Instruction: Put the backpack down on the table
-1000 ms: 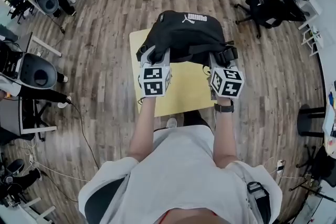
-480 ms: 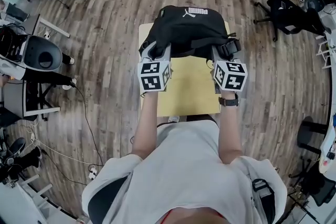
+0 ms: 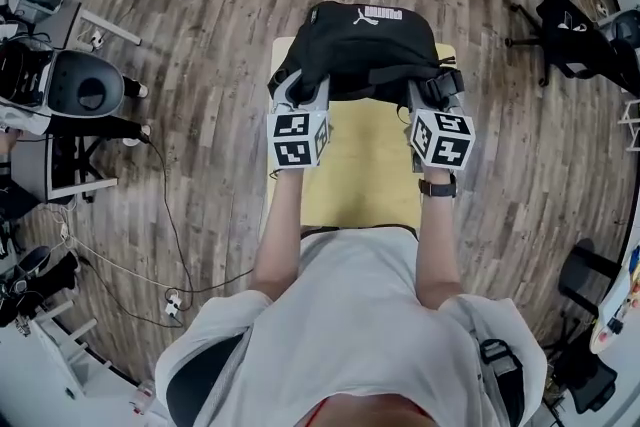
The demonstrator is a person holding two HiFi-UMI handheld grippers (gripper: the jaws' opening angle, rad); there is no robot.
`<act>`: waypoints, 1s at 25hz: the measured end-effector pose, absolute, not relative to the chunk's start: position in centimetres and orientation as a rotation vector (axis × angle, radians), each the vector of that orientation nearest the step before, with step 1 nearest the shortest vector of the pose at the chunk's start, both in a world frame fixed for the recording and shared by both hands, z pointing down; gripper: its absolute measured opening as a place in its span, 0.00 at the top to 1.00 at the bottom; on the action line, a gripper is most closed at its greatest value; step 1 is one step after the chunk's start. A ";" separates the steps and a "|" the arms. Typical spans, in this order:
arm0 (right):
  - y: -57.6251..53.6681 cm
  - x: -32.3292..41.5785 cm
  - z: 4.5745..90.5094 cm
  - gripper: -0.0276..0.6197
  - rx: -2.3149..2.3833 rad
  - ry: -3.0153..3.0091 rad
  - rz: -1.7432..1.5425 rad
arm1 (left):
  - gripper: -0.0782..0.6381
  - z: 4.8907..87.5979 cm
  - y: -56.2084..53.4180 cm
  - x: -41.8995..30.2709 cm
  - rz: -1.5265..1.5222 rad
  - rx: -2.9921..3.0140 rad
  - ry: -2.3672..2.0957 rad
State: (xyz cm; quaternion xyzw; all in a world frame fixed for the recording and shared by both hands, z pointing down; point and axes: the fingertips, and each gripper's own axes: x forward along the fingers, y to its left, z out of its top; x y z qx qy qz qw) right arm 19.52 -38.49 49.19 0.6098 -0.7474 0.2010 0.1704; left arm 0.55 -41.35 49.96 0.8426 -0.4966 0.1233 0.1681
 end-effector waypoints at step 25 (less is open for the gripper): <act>-45.8 19.3 62.2 0.79 1.526 -2.057 0.737 | 0.73 63.8 -47.8 0.1 0.594 2.250 -1.441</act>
